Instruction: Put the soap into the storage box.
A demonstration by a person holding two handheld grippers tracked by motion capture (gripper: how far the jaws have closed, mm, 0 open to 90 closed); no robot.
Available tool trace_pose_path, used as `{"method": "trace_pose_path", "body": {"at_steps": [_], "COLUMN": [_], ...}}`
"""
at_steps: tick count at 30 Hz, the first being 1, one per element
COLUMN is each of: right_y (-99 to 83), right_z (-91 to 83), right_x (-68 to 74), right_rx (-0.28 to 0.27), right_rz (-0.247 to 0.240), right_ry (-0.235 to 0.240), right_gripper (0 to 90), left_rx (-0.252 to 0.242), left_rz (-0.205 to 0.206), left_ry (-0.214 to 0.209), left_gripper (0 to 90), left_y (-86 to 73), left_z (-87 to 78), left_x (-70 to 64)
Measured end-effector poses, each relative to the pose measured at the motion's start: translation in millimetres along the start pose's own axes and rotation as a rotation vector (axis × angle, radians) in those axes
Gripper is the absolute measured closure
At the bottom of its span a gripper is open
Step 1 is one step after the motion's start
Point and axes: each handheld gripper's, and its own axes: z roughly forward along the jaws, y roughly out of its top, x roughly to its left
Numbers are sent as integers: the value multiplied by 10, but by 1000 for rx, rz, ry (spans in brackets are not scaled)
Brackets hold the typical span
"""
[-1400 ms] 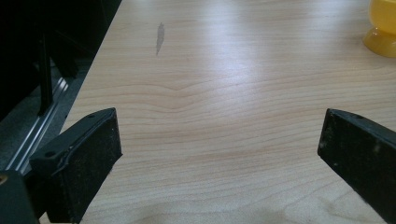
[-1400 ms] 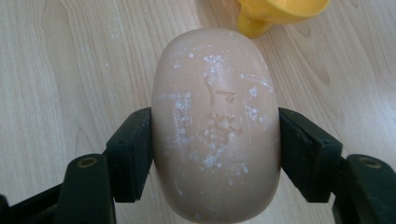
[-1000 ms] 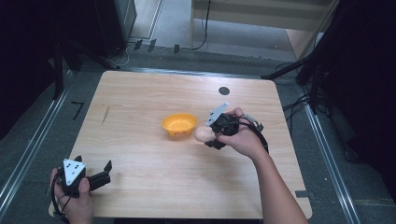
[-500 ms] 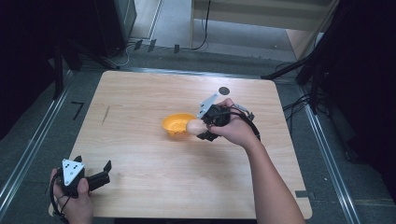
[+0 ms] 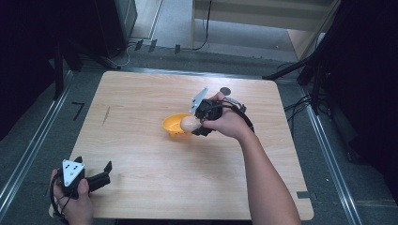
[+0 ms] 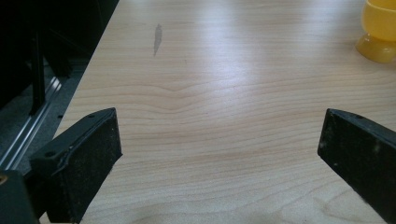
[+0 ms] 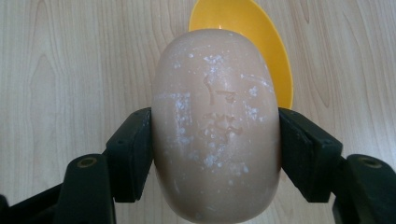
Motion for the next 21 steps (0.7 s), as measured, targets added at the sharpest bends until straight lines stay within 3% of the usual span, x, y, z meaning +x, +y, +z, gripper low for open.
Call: {"method": "trace_pose_path", "body": {"at_steps": [7,16,21], "right_y": [132,248,312], "right_z": [65,182,252], "right_x": [-46,-127,-164], "right_rx": [16,0,30], "right_rz": [-55,-61,-62], "right_ry": [22,43,56], "right_gripper": [334,334,334], "left_rx": [0,-1,-2], "left_rz": [1,-1,-3], "left_ry": [-7,-13,-15], "left_gripper": [0,0,0], "left_y": [-1,-1,-1], "left_z": [0,-2,-2], "left_x": [-2,-4,0]}}
